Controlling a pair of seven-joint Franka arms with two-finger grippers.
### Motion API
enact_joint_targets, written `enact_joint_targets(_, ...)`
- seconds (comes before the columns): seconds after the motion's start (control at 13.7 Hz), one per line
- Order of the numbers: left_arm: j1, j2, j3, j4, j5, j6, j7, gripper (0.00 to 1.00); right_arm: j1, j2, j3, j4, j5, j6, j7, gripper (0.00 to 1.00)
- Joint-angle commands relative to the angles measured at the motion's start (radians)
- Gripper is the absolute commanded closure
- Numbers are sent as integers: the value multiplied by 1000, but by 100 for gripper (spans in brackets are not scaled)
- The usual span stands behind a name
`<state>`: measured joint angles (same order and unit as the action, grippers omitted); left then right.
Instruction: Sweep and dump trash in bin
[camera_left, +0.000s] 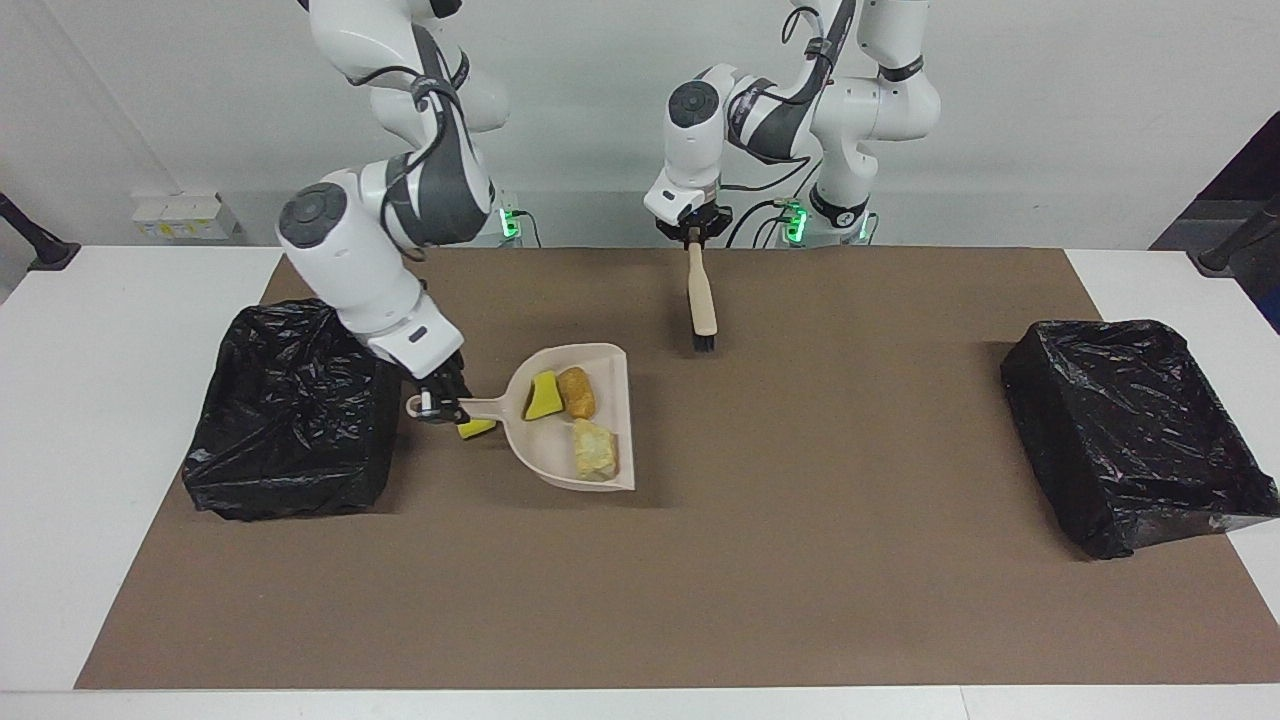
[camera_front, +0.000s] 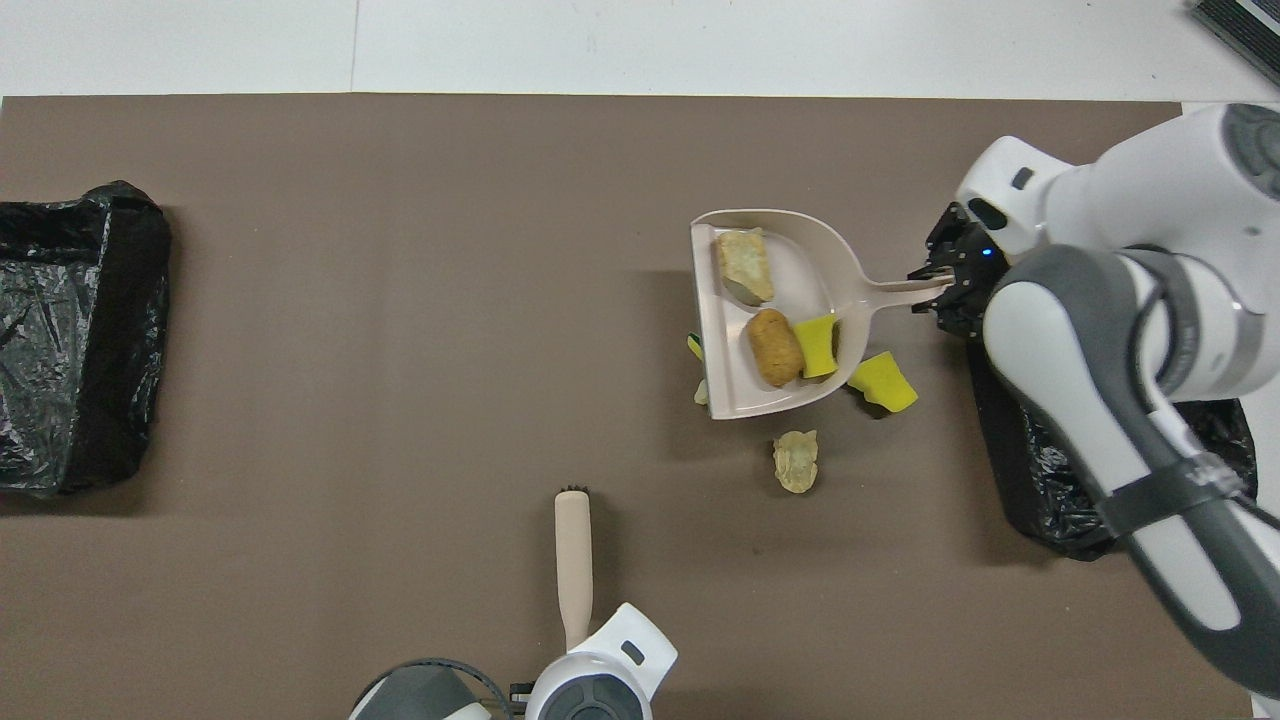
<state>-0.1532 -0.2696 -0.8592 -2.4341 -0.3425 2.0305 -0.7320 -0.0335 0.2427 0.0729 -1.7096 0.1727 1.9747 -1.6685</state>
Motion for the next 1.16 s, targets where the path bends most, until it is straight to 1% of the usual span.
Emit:
enact_joint_targets(0.0,-9,-23,8,-51,-32,37,0,100,-176,-2,13,16,30,-34,-222,100)
enact_joint_targets(0.07,-9,-22,8,-54,-32,37,6,100,-234,1,13,25,30,-34,-287,100)
enact_joint_targets(0.15,-8,-19,8,-53,-32,39,11,100,-287,9,15,56,31,-48,-330,100)
enact_joint_targets(0.22,-6,-8,9,-51,-32,39,17,100,-327,21,13,105,39,-100,-359,100)
enact_joint_targets(0.29,0,-2,9,-45,-32,42,17,93,-362,39,11,146,39,-152,-385,100)
enact_joint_targets(0.36,1,12,11,-43,-33,47,16,74,-400,43,11,163,39,-178,-405,100)
enact_joint_targets(0.44,3,12,14,-42,-33,48,16,34,-439,41,13,165,31,-191,-424,100)
enact_joint_targets(0.51,10,15,14,-42,-33,48,19,12,-462,38,5,166,21,-200,-437,100)
enact_joint_targets(0.58,17,16,14,-39,-32,47,31,0,-479,37,-1,166,7,-203,-448,100)
enact_joint_targets(0.65,24,16,17,-37,-30,44,72,0,-493,35,-4,166,-36,-203,-450,100)
enact_joint_targets(0.8,102,16,17,1,-30,28,197,0,-506,33,-4,166,-151,-198,-448,100)
enact_joint_targets(0.95,167,15,32,41,-26,27,328,0,-493,29,-2,166,-278,-186,-419,100)
enact_joint_targets(1.02,170,15,82,73,-15,24,362,0,-491,30,-2,166,-326,-183,-395,100)
enact_joint_targets(1.09,161,18,156,108,5,17,394,0,-484,29,4,165,-410,-182,-378,100)
